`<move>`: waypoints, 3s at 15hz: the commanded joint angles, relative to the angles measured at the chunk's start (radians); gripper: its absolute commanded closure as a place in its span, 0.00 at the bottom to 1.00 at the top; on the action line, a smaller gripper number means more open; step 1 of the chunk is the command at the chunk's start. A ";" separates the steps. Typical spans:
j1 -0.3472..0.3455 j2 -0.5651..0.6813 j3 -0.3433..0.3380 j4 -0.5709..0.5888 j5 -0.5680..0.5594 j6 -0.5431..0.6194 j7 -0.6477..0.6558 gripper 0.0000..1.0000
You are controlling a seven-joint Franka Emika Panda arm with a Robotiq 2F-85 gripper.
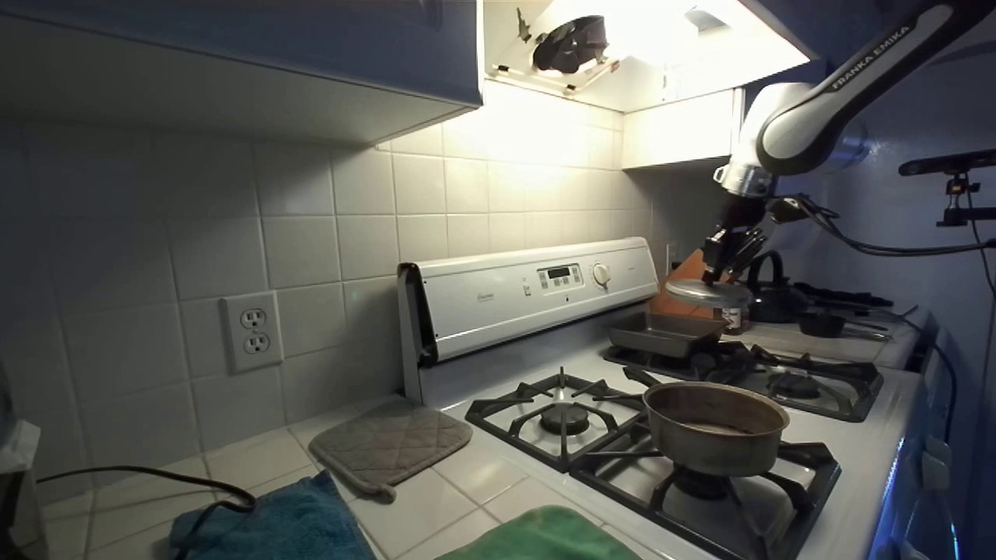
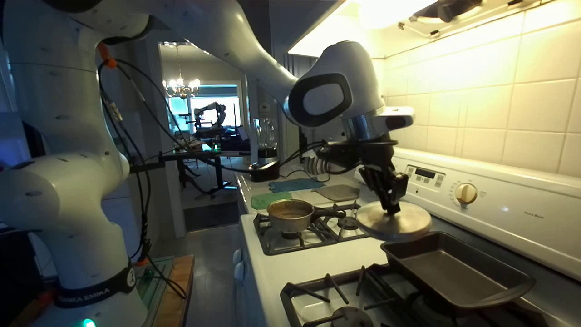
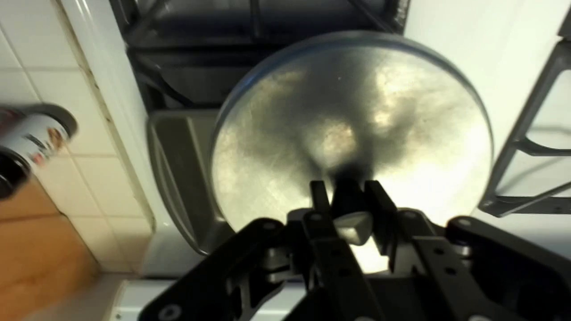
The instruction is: Cover the pot
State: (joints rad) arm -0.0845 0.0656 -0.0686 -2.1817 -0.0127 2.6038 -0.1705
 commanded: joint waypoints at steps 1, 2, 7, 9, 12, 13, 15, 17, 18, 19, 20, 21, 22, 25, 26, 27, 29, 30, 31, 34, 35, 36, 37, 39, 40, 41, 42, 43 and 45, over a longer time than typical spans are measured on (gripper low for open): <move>0.053 0.108 0.063 0.183 0.005 -0.085 -0.092 0.94; 0.062 0.137 0.085 0.216 0.023 -0.091 -0.132 0.94; 0.062 0.228 0.176 0.344 0.069 -0.181 -0.335 0.94; 0.058 0.244 0.194 0.375 0.072 -0.219 -0.383 0.94; 0.060 0.234 0.211 0.394 0.072 -0.269 -0.433 0.94; 0.063 0.228 0.214 0.399 0.072 -0.282 -0.445 0.94; 0.069 0.218 0.223 0.398 0.079 -0.284 -0.462 0.94; 0.076 0.221 0.237 0.400 0.088 -0.285 -0.474 0.94; 0.079 0.223 0.245 0.400 0.094 -0.290 -0.480 0.94; 0.080 0.223 0.252 0.399 0.100 -0.297 -0.488 0.94; 0.080 0.221 0.258 0.398 0.108 -0.301 -0.495 0.94; 0.081 0.219 0.264 0.398 0.114 -0.305 -0.500 0.94; 0.083 0.217 0.271 0.396 0.122 -0.310 -0.509 0.94; 0.089 0.211 0.288 0.389 0.144 -0.339 -0.538 0.94; 0.098 0.220 0.268 0.383 0.109 -0.302 -0.498 0.75; 0.101 0.220 0.272 0.383 0.114 -0.307 -0.505 0.75; 0.104 0.220 0.275 0.383 0.115 -0.311 -0.508 0.75; 0.104 0.220 0.275 0.383 0.115 -0.311 -0.509 0.75; 0.103 0.220 0.275 0.383 0.116 -0.311 -0.509 0.75; 0.110 0.217 0.277 0.381 0.108 -0.308 -0.506 0.94; 0.116 0.215 0.276 0.381 0.097 -0.313 -0.500 0.94; 0.122 0.211 0.277 0.379 0.092 -0.314 -0.494 0.94; 0.128 0.205 0.280 0.375 0.093 -0.310 -0.490 0.94; 0.147 0.198 0.281 0.366 0.085 -0.305 -0.473 0.94; 0.156 0.194 0.280 0.362 0.080 -0.303 -0.460 0.94; 0.165 0.188 0.282 0.352 0.082 -0.291 -0.446 0.94; 0.175 0.182 0.279 0.347 0.074 -0.287 -0.423 0.94; 0.184 0.175 0.281 0.335 0.076 -0.281 -0.402 0.94; 0.199 0.158 0.285 0.306 0.083 -0.266 -0.354 0.94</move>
State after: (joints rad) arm 0.0890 0.2742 0.2202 -1.8083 0.0873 2.3030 -0.6053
